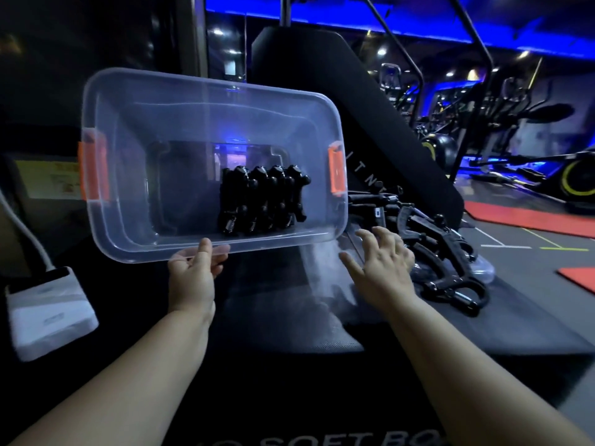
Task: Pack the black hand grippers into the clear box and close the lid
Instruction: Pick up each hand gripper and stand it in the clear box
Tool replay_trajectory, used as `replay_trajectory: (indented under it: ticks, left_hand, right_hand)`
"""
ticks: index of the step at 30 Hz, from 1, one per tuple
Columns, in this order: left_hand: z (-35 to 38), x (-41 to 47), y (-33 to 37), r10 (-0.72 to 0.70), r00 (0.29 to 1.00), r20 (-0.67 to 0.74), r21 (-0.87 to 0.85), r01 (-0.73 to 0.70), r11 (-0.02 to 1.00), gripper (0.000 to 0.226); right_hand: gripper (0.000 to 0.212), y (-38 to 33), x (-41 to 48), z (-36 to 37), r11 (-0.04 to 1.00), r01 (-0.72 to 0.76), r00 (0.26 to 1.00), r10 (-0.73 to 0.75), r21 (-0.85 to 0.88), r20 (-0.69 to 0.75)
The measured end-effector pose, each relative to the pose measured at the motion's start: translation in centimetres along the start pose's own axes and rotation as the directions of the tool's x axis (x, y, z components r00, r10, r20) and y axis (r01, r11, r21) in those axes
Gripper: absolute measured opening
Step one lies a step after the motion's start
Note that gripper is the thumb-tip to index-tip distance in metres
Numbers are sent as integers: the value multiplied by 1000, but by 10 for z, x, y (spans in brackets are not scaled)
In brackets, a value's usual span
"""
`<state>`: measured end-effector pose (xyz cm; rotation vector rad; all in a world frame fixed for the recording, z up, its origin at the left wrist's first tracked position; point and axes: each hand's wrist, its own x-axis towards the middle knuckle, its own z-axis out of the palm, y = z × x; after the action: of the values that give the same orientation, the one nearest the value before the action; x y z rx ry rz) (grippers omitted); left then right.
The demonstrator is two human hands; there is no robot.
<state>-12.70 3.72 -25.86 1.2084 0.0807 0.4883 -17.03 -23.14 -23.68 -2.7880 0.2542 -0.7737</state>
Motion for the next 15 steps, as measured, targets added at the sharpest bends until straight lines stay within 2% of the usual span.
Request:
replay_trajectory:
  ticks: [6, 9, 15]
  left_hand:
    - [1, 1, -3, 1, 1000, 31, -6, -1, 1000, 25]
    - [1, 1, -3, -5, 1000, 29, -6, 6, 1000, 32]
    - [3, -1, -1, 8, 1000, 28, -11, -7, 1000, 19]
  right_hand:
    - [61, 40, 1, -9, 968, -215, 977, 214, -134, -22]
    - [65, 54, -2, -10, 933, -300, 953, 304, -198, -8]
    - [71, 63, -5, -8, 893, -401, 903, 423, -206, 72]
